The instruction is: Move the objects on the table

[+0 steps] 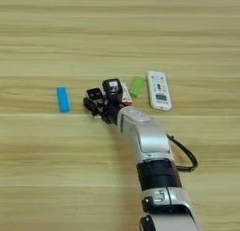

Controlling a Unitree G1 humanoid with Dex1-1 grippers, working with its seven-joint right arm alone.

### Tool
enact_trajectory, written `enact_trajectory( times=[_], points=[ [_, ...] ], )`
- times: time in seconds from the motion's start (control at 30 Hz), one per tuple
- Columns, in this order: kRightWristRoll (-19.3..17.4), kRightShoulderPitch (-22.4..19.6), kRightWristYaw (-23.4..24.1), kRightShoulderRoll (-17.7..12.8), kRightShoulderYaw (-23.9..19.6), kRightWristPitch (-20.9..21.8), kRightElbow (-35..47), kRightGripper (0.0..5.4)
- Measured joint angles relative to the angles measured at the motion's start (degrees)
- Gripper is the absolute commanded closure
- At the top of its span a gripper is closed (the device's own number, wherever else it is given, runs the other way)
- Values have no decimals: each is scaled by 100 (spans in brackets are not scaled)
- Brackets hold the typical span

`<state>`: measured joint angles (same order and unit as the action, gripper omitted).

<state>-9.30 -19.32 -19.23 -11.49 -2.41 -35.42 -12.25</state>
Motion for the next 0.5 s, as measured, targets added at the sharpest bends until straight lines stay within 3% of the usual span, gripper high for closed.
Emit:
enact_trajectory(
  times=[0.37,0.5],
  points=[
    [-3,-2,-12,2,-12,125,-43,12],
    [-3,33,-18,6,-19,248,-52,5]
  ],
)
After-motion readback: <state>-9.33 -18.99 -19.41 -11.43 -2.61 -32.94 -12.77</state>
